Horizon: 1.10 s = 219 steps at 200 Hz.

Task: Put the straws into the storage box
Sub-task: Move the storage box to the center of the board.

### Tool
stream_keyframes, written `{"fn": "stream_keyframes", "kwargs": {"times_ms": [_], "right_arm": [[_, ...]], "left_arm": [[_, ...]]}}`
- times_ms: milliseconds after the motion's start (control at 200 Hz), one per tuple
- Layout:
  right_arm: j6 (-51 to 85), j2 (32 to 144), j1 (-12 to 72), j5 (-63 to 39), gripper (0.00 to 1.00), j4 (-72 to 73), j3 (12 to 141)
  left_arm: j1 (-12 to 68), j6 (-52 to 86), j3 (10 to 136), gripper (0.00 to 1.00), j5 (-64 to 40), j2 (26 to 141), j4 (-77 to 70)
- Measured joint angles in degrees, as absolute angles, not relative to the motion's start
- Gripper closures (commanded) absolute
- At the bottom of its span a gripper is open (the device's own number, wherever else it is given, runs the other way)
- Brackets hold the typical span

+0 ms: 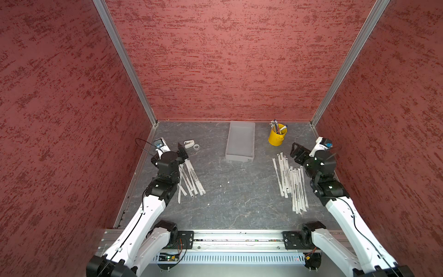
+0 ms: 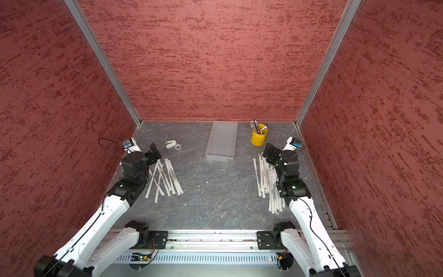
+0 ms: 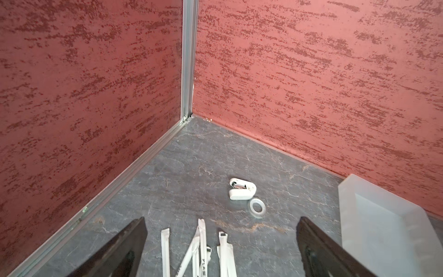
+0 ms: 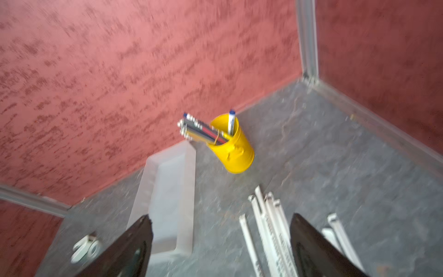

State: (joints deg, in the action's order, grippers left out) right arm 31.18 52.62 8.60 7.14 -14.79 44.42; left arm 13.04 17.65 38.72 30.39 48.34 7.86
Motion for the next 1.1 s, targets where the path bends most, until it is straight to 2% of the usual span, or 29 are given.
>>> {"fn": "stream_keyframes", "kwargs": {"times_ms": [50, 105, 195, 261, 326, 516, 726, 927, 1097], "right_arm": [[31.5, 57.5, 9.8, 6.3, 0.36, -19.9, 48.6], [32.4, 63.5, 11.6, 6.1, 0.34, -23.7, 52.4], [33.2, 68.3, 14.0, 5.8, 0.39, -26.3, 53.5], [34.1, 71.6, 15.4, 5.5, 0.52, -29.8, 55.2], [34.9, 76.4, 17.0, 5.3, 0.58, -32.1, 59.1], [37.1, 92.0, 22.7, 5.6, 0.57, -32.5, 71.0], [37.4, 109.1, 23.4, 6.2, 0.57, -33.8, 86.8], [37.1, 117.4, 23.7, 8.4, 0.58, -36.0, 93.8], [35.5, 121.0, 23.9, 9.2, 0.72, -36.4, 95.3]], "left_arm": [[11.7, 19.6, 39.5, 0.0, 27.2, 47.3, 10.7], [8.8, 20.8, 39.5, 0.0, 22.4, 46.2, 13.0], [4.4, 21.6, 39.8, 0.0, 15.3, 45.9, 15.9], [3.8, 21.9, 41.7, 0.0, 11.9, 48.0, 19.4], [5.6, 22.3, 45.0, 0.0, 10.1, 51.6, 22.1], [18.9, 23.8, 53.3, 0.0, 8.1, 63.1, 25.9], [29.8, 26.4, 60.7, 0.0, 6.5, 76.7, 27.8], [33.8, 28.3, 62.5, 0.03, 3.2, 80.9, 28.1], [33.1, 28.9, 62.5, 0.11, 1.5, 80.9, 27.8]]}}
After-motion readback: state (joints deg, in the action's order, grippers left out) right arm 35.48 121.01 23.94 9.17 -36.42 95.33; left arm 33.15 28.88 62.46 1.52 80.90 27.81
